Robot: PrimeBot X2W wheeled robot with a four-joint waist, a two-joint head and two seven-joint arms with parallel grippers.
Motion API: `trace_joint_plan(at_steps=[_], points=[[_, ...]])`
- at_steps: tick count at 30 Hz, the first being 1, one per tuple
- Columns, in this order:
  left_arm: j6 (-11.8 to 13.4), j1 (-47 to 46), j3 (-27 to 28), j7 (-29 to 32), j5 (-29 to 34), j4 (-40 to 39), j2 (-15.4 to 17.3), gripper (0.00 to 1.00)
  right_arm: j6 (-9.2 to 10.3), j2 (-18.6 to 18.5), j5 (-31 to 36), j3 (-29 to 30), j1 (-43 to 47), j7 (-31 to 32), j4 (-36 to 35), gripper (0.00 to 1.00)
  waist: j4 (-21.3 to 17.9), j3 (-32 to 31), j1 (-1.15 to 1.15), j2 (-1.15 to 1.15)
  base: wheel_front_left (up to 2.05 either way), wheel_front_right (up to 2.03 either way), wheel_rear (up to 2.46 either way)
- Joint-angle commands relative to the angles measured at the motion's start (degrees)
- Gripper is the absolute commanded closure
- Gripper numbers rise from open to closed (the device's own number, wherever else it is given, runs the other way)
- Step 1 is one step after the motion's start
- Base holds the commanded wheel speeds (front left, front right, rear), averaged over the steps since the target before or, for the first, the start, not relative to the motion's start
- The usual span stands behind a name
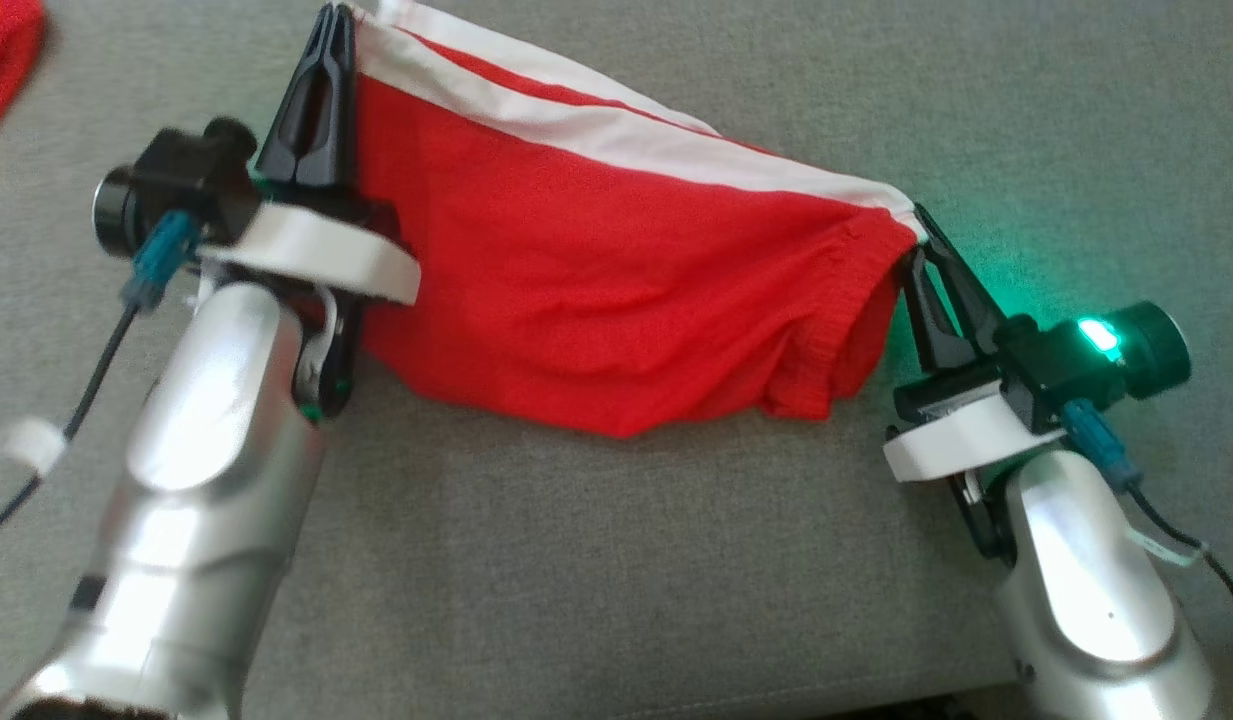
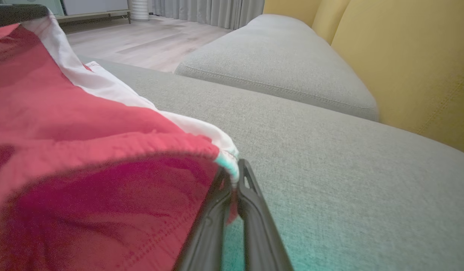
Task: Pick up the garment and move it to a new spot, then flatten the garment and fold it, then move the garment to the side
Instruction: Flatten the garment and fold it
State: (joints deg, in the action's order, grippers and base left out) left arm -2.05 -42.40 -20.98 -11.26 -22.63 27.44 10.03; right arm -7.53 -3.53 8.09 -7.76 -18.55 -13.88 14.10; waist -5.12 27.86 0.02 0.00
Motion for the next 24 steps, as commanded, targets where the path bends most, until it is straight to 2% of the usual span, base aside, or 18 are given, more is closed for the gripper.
trace_joint_plan(at_steps=[1, 4, 5, 7, 8, 9, 10, 11, 13, 14, 15, 24], points=[[-0.08, -1.99, 1.08, -0.36, 0.43, -0.98, 1.08, 1.0, 0.04, 0.61, 0.24, -1.54, -0.38, -0.77, -1.28, 1.0, -0.73, 0.97, -0.02, 0.0, 0.0, 0.0, 0.0], [-0.3, -4.81, 0.6, -0.62, 0.82, 3.67, 0.52, 1.0, 0.04, 0.63, -0.14, -2.2, -1.61, -0.95, -0.13, 1.0, -1.06, 1.54, -0.02, 0.0, 0.0, 0.0, 0.0], [-0.42, -5.62, 0.5, -0.85, 0.9, 4.97, 0.35, 1.0, 0.04, 0.63, -0.29, -2.39, -1.93, -0.99, 0.11, 0.95, -1.15, 1.63, -0.02, 0.0, 0.0, 0.0, 0.0], [-0.61, -7.05, 0.31, -1.33, 1.09, 7.33, 0.07, 1.0, 0.04, 0.64, -0.48, -2.69, -2.38, -1.05, 0.41, 0.7, -1.3, 1.71, -0.02, 0.0, 0.0, 0.0, 0.0], [-0.49, -7.7, 0.36, -1.58, 1.15, 8.36, -0.08, 1.0, 0.04, 0.64, -0.57, -2.77, -2.54, -1.07, 0.44, 0.51, -1.38, 1.72, -0.02, 0.0, 0.0, 0.0, 0.0], [-0.28, -8.25, 0.51, -1.78, 1.1, 9.41, -0.27, 1.0, 0.04, 0.64, -0.64, -2.79, -2.68, -1.08, 0.25, 0.21, -1.42, 1.7, -0.02, 0.0, 0.0, 0.0, 0.0], [-0.06, -8.77, 0.65, -1.97, 1.09, 10.41, -0.38, 1.0, 0.04, 0.64, -0.65, -2.75, -2.7, -1.09, -0.09, 0.0, -1.46, 1.64, -0.02, 0.0, 0.0, 0.0, 0.0], [0.02, -9.19, 0.78, -2.15, 1.03, 11.4, -0.46, 1.0, 0.04, 0.64, -0.73, -2.65, -2.63, -1.09, -0.57, 0.0, -1.52, 1.52, -0.02, 0.0, 0.0, 0.0, 0.0], [-0.06, -10.01, 0.86, -2.46, 0.89, 14.38, -0.48, 0.6, 0.04, 0.65, -1.01, -2.22, -2.01, -1.1, -2.17, 0.0, -1.76, 0.94, -0.02, 0.0, 0.0, 0.0, 0.0], [-0.37, -10.14, 0.83, -2.56, 0.71, 15.06, -0.61, 0.06, 0.04, 0.65, -1.0, -2.22, -1.66, -1.1, -2.5, 0.0, -1.83, 0.67, -0.02, 0.0, 0.0, 0.0, 0.0], [-0.66, -10.24, 0.79, -2.66, 0.55, 15.6, -0.74, 0.0, 0.04, 0.65, -0.97, -2.08, -1.29, -1.1, -2.93, 0.0, -1.84, 0.43, -0.02, 0.0, 0.0, 0.0, 0.0], [-2.3, -6.11, 0.75, -3.13, -1.64, 17.83, -1.18, 0.0, 0.04, 0.65, 0.04, 0.21, 4.1, -1.11, -5.24, 0.0, -1.57, -3.83, -0.02, 0.0, 0.0, 0.0, 0.0]])
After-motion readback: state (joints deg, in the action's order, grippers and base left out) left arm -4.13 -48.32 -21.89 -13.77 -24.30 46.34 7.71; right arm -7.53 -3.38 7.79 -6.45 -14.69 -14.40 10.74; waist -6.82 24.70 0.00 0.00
